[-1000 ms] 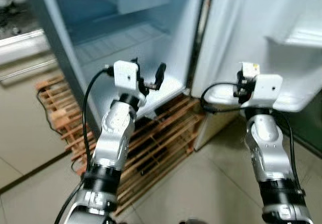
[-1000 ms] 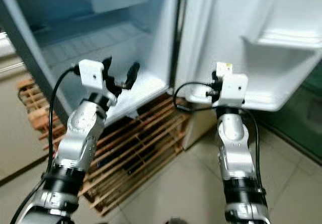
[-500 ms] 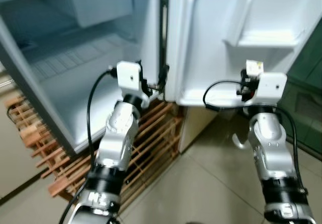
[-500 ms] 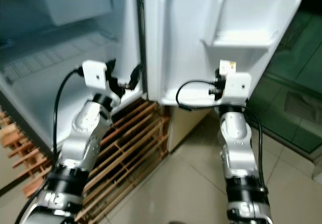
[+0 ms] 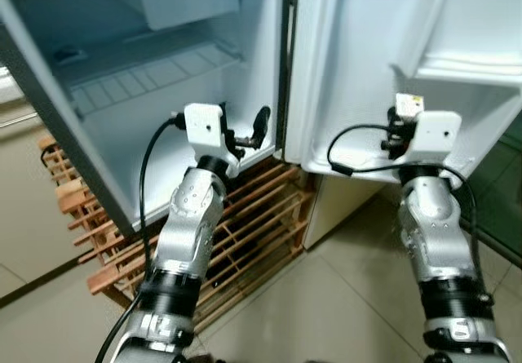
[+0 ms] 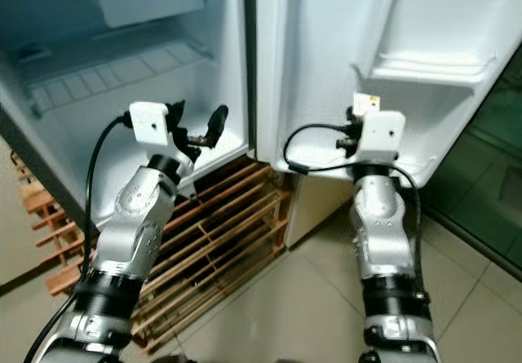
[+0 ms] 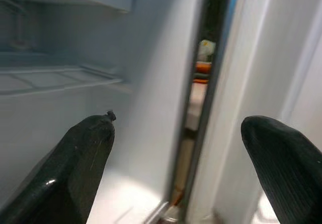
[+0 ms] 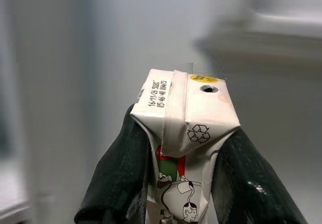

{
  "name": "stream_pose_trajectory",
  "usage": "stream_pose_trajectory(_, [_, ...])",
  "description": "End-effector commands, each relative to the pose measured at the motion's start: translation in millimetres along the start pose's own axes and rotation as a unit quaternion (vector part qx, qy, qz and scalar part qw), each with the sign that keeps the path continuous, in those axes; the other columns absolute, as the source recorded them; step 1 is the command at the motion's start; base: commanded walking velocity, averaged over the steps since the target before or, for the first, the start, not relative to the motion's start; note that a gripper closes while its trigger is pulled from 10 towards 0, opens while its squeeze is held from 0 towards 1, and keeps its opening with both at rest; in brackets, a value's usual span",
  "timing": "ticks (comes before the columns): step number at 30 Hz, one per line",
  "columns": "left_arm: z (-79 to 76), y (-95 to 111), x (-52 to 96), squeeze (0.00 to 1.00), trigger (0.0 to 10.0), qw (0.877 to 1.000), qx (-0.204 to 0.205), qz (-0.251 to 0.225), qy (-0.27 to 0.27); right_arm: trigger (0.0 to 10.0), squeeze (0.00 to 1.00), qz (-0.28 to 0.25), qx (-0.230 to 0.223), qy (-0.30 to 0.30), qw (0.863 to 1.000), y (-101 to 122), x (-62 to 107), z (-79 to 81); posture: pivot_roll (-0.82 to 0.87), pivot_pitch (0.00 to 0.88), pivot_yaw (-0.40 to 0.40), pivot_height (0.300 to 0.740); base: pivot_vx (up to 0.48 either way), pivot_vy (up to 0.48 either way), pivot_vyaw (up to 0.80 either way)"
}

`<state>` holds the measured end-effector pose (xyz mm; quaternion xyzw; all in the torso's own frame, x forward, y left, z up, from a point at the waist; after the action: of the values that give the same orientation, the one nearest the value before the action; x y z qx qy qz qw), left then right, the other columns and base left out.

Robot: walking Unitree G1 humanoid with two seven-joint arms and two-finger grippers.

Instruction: Restocking fridge

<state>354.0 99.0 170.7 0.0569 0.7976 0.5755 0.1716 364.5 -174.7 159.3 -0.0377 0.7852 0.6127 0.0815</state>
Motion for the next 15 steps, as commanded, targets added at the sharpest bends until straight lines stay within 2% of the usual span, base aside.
stream_pose_trajectory(1, [0.2,4.0,1.1,0.00,10.0,1.000,-0.005,-0.001,-0.006,10.0,0.00,-0.006,0.001,0.000,1.000,1.4,-2.7,0.9,-0.04,0.000,-0.009,0.740,0.000,0.000,0.00])
stream_pose_trajectory(2, [5.0,4.5,5.4,0.00,10.0,1.000,-0.013,0.003,-0.002,10.0,0.00,-0.003,-0.003,0.006,1.000,-1.6,-2.6,6.9,-0.02,0.000,-0.010,0.740,0.000,0.000,0.00])
stream_pose_trajectory(4, [6.8,5.2,6.9,0.00,10.0,1.000,-0.014,0.003,-0.001,10.0,0.00,-0.002,-0.004,0.008,1.000,-2.5,-2.7,9.0,-0.02,0.000,-0.010,0.740,0.000,0.000,0.00])
stream_pose_trajectory(7, [12.9,14.9,17.7,0.00,10.0,1.000,-0.022,-0.003,0.003,10.0,0.00,-0.016,0.003,0.015,1.000,1.1,-2.9,18.5,0.02,0.000,0.011,0.740,0.000,0.000,0.00])
stream_pose_trajectory(12, [13.8,21.9,27.7,0.00,10.0,1.000,-0.027,-0.009,-0.005,10.0,0.00,-0.026,0.015,-0.005,1.000,1.9,-4.5,15.0,0.04,0.016,0.035,0.740,0.000,0.000,0.00])
stream_pose_trajectory(15, [9.4,24.8,36.9,0.00,10.0,0.999,-0.029,-0.004,-0.032,10.0,0.00,-0.026,0.020,-0.028,0.999,-1.0,-6.2,7.0,0.06,0.040,0.060,0.740,0.000,0.000,0.00])
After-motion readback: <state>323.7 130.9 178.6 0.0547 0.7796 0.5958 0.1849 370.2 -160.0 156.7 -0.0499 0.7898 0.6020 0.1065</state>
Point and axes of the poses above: a point about 5 cm out from each wrist's last joint towards the gripper, its own x axis pointing back from the gripper into the wrist, its own y axis along the axis of the wrist's last joint, z = x × y, the point moved 3 cm from there along -x, pointing out of the wrist towards the gripper, and after that the axes turned 10 degrees about x, right-handed, at the moved point
